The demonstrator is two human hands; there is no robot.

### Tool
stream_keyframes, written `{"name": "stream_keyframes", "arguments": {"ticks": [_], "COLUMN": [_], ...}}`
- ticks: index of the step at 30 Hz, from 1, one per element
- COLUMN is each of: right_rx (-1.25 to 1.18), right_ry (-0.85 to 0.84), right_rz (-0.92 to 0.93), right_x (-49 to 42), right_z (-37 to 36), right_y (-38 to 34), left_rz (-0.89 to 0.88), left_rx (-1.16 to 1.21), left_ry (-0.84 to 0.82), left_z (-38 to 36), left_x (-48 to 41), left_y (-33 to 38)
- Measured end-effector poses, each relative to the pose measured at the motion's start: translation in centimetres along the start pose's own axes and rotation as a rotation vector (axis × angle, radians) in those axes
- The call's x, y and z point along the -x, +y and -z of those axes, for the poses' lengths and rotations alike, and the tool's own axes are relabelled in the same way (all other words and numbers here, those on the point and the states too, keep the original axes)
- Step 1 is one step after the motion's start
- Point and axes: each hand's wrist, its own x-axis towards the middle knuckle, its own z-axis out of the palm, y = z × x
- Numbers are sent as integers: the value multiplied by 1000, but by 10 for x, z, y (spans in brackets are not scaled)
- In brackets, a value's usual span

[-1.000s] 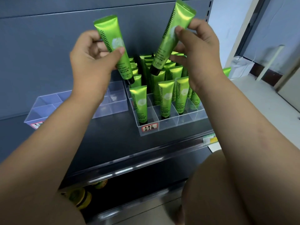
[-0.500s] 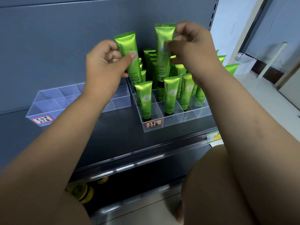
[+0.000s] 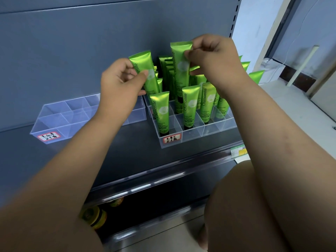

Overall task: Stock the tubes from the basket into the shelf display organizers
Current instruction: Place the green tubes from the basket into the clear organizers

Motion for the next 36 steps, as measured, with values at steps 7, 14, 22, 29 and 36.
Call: {"name": "stream_keyframes", "arguments": {"ticks": [7,14,22,29,36], "right_rx": [94,201,278,295,369], "right_ry": [30,3,-26,-63,-86], "right_rz": [-4,14,-10,-37,-7], "right_x": [0,2,5,8,9], "right_z": [-1,5,11,14,15], "right_y": [1,5,6,6,7], "left_rz": [-6,2,3,54,62], "left_rx": [-15,-54,-70,-122,-194], "left_ry": [-38,-57,-51,-68,-82], "left_z": [-1,3,-1,-4,-5], "left_x": [9,11,15,19,16], "left_y": [-6,-17,-27,-29,-37]}}
